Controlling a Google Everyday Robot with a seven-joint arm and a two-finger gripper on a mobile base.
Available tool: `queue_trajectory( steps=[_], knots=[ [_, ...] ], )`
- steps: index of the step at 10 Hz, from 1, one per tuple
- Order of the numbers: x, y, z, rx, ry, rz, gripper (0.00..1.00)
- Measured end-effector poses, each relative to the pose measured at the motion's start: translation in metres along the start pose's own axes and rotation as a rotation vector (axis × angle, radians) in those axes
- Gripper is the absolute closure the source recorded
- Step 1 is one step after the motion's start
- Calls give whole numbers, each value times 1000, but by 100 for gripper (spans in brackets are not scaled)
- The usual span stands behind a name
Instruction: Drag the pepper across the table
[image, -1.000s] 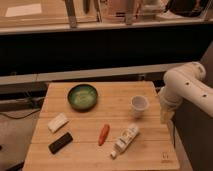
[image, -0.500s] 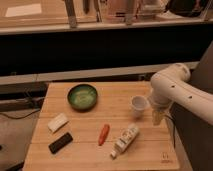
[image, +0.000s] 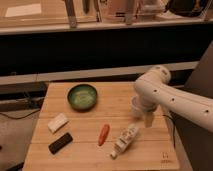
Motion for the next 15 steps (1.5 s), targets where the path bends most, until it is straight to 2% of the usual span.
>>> queue_trajectory(
  steps=[1,6,10,12,13,15],
  knots=[
    [-11,-2,1,1,8,-32,20],
    [-31,-6,4,6,39,-157,20],
    [-66,-14,11,18,60,-308,20],
    [-70,-12,13,18,67,-336,20],
    [-71,-12,14,19,66,-348,20],
    [-88,-15,21,28,49,-404,20]
  ],
)
